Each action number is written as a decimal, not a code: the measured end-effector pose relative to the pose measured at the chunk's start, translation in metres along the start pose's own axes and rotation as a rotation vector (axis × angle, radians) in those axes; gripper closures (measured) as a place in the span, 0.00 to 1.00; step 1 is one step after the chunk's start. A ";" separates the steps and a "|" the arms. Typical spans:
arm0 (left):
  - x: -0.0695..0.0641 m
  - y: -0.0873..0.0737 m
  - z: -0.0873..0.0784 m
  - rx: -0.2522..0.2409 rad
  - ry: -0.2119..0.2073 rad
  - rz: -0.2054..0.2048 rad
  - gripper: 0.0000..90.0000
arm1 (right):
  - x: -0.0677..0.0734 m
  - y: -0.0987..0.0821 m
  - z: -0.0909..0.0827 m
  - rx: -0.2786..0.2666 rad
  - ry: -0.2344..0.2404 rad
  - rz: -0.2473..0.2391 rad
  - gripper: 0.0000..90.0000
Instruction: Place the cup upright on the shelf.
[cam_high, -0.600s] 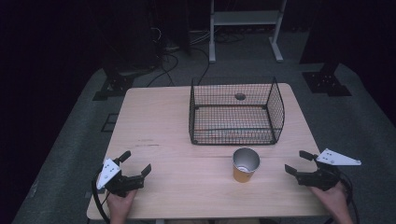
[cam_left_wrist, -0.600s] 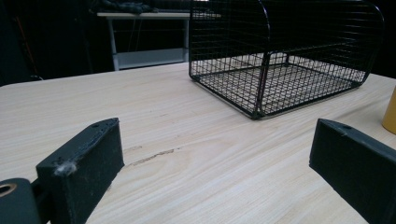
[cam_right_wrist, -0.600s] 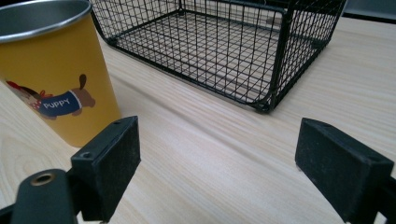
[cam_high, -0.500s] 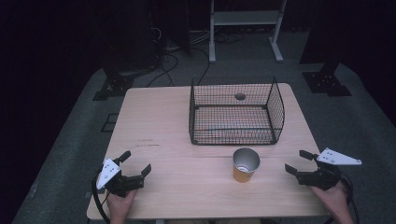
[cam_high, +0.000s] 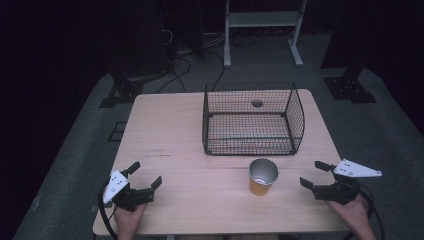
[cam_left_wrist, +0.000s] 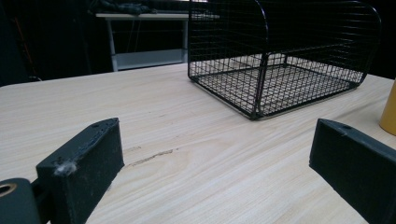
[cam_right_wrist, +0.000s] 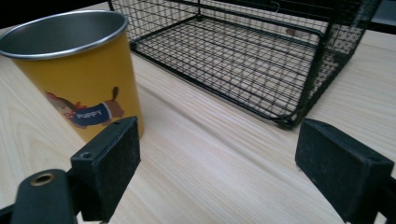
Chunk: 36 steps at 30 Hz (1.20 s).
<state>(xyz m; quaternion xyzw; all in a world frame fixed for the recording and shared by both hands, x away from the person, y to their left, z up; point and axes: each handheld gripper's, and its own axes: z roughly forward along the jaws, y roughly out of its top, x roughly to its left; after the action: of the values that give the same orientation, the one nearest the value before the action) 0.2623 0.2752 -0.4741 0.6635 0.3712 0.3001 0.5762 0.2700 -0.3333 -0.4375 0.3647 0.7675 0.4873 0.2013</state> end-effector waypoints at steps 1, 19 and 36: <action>0.000 0.000 0.000 0.000 0.000 0.000 0.02 | 0.002 0.001 0.000 0.000 0.006 -0.004 0.15; -0.001 0.000 0.000 0.001 0.000 0.001 0.02 | 0.029 0.009 0.004 0.008 0.062 -0.071 0.15; 0.000 0.000 0.000 0.000 -0.001 0.002 0.02 | 0.047 0.011 0.010 0.020 0.111 -0.104 0.15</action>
<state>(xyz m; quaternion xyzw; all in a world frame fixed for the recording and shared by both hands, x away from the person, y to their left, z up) 0.2621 0.2748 -0.4740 0.6638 0.3702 0.3005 0.5761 0.2494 -0.2889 -0.4295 0.2988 0.8002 0.4880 0.1795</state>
